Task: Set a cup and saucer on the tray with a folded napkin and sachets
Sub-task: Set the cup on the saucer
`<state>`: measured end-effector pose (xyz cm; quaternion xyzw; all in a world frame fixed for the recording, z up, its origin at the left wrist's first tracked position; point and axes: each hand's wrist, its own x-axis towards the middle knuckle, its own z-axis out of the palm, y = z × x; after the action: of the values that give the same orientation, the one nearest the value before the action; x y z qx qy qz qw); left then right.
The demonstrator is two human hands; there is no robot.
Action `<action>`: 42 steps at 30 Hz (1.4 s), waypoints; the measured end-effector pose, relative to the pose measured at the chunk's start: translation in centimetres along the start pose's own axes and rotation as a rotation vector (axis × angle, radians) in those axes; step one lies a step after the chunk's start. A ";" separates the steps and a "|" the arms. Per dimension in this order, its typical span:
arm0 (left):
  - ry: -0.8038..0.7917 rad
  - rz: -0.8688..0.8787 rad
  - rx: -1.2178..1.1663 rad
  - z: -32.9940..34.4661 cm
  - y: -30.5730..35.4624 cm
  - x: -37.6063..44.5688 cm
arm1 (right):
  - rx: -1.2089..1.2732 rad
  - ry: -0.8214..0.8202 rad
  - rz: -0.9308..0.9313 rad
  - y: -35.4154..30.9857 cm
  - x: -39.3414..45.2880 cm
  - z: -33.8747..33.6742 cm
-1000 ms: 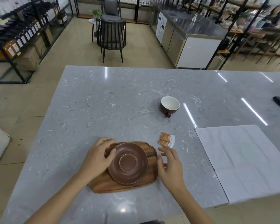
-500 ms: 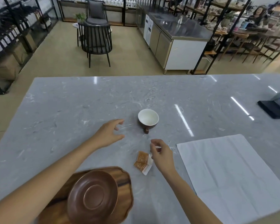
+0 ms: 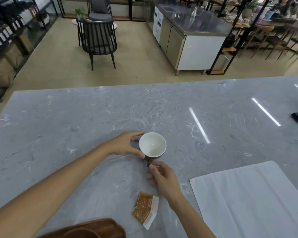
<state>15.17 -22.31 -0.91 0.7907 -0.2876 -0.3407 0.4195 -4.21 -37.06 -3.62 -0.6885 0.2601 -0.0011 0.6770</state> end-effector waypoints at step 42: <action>0.438 0.151 -0.313 3.3 0.0 -23.0 | -0.423 -0.203 -0.395 -4.1 -14.8 5.0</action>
<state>-1.24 -6.80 4.54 0.7475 -0.1919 -0.1699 0.6129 -13.77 -27.30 4.97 -0.8479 0.0468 -0.0097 0.5280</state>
